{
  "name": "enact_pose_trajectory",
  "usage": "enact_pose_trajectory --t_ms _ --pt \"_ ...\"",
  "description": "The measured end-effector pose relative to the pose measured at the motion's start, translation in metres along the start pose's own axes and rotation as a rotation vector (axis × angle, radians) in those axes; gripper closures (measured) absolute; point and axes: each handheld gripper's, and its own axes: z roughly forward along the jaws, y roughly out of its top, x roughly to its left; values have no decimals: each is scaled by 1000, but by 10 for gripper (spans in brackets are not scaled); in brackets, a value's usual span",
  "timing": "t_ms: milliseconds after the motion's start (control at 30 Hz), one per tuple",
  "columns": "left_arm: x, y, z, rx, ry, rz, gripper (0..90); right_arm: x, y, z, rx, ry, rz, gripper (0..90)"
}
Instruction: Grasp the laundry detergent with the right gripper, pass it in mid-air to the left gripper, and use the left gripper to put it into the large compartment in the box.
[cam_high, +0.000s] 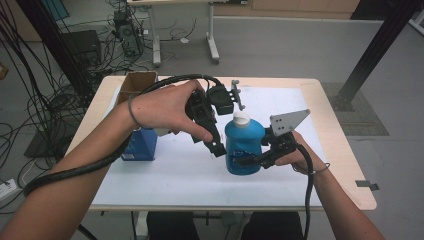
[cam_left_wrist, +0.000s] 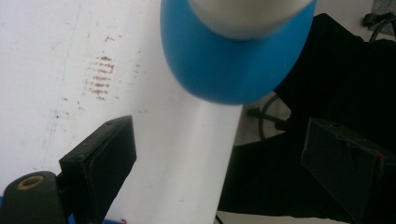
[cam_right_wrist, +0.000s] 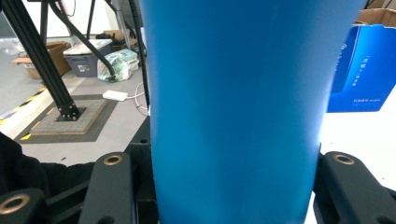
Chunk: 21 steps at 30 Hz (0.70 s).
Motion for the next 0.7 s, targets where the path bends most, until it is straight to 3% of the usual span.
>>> enact_pose_trajectory --t_ms 700 --pt "-8 12 7 19 -8 24 103 5 5 19 10 52 -28 445"
